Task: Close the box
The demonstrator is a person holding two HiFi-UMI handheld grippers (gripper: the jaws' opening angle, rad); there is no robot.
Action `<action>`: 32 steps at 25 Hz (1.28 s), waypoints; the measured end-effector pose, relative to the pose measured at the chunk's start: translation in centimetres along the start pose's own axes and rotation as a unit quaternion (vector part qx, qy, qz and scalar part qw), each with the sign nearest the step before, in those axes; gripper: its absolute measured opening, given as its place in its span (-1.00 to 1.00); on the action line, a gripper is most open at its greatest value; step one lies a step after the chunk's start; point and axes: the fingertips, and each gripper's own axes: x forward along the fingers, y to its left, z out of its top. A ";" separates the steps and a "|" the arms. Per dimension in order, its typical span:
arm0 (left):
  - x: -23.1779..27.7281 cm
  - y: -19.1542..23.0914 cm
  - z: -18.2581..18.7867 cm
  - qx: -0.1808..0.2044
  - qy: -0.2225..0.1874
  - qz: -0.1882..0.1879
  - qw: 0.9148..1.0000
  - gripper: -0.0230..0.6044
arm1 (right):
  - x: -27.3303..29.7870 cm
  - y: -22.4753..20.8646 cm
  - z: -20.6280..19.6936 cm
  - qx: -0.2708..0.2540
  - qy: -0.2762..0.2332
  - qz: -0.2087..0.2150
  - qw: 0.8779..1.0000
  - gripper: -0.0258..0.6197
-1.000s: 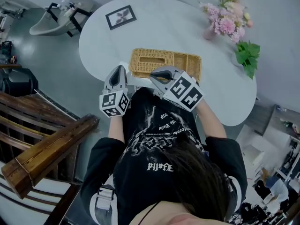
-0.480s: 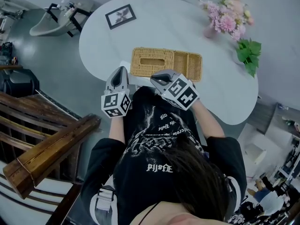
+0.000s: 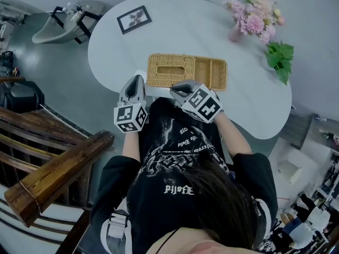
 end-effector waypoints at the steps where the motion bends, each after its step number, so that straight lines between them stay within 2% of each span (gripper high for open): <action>1: 0.0 0.0 0.1 0.000 -0.001 -0.001 1.000 -0.85 | 0.1 0.0 -0.1 0.002 0.000 -0.001 1.000 -0.80; 4: 0.2 -0.2 0.2 0.001 -0.003 -0.002 1.000 -0.85 | 0.0 -0.1 -0.2 0.009 -0.004 0.001 1.000 -0.78; 7: 0.2 -0.5 0.5 0.000 -0.007 -0.005 1.000 -0.85 | -0.6 0.3 0.3 0.009 -0.011 0.015 1.000 -0.67; 11: 0.4 -1.0 1.8 0.004 -0.022 -0.012 1.000 -0.85 | -2.4 0.4 2.7 0.007 -0.054 0.022 0.998 -0.64; 13: 0.5 -1.3 2.4 0.007 -0.029 -0.018 0.999 -0.85 | -3.2 -0.5 4.0 0.012 -0.086 0.002 0.996 -0.58; 18: 0.6 -2.6 3.9 0.019 -0.045 -0.032 0.998 -0.85 | -5.1 -4.7 5.6 0.048 -0.161 -0.093 0.981 -0.48; 20: 0.8 -3.2 4.5 0.025 -0.053 -0.040 0.997 -0.85 | -5.7 -6.2 5.3 0.067 -0.175 -0.124 0.975 -0.48; 24: 1.0 -3.9 4.8 0.033 -0.061 -0.057 0.996 -0.85 | -6.5 -8.0 4.6 0.107 -0.192 -0.157 0.963 -0.49; 26: 1.1 -4.3 4.8 0.040 -0.059 -0.061 0.996 -0.85 | -6.8 -8.5 4.1 0.109 -0.193 -0.179 0.958 -0.58; 28: 1.3 -4.7 4.9 0.049 -0.059 -0.066 0.995 -0.85 | -7.0 -8.9 3.7 0.112 -0.196 -0.196 0.954 -0.81; 32: 1.5 -5.2 5.0 0.051 -0.060 -0.075 0.994 -0.85 | -7.1 -9.0 3.4 0.100 -0.196 -0.208 0.953 -0.84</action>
